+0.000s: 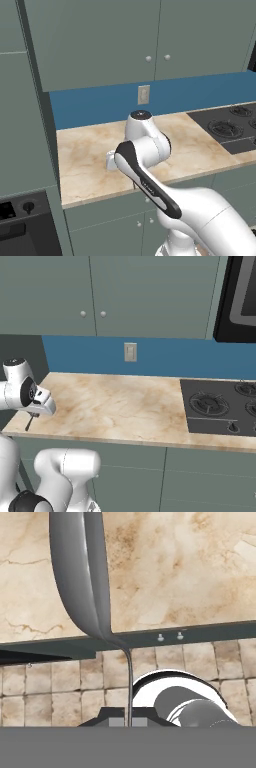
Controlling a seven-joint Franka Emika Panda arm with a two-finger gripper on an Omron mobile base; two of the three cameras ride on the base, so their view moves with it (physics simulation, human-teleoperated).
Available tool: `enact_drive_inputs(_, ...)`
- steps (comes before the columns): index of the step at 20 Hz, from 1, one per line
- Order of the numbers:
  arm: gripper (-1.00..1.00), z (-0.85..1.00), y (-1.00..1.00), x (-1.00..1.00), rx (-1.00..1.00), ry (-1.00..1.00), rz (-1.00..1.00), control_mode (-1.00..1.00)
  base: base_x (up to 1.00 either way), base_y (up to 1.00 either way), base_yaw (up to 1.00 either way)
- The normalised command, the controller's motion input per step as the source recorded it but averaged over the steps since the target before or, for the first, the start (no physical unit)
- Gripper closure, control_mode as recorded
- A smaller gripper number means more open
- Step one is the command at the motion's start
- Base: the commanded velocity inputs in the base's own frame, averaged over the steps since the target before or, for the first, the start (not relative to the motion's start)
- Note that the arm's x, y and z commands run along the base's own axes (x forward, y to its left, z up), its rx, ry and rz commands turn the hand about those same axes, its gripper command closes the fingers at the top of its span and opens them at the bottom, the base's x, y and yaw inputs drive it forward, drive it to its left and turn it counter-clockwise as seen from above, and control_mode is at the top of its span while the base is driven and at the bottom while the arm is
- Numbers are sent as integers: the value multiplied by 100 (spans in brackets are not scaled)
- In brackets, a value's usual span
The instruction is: Take the fork and place it on the left side of the plate. Then take the spoon and place it on the right side of the plate. Make sure they're directly next to the plate.
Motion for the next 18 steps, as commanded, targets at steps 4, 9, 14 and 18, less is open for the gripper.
enact_drive_inputs(4,100,0,0,0,0,0,0,-100,0,0,0)
enact_drive_inputs(9,100,0,0,0,0,0,0,-100,0,0,0)
enact_drive_inputs(14,100,0,0,0,0,0,0,100,0,0,0)
enact_drive_inputs(18,100,0,0,0,0,0,0,100,0,0,0)
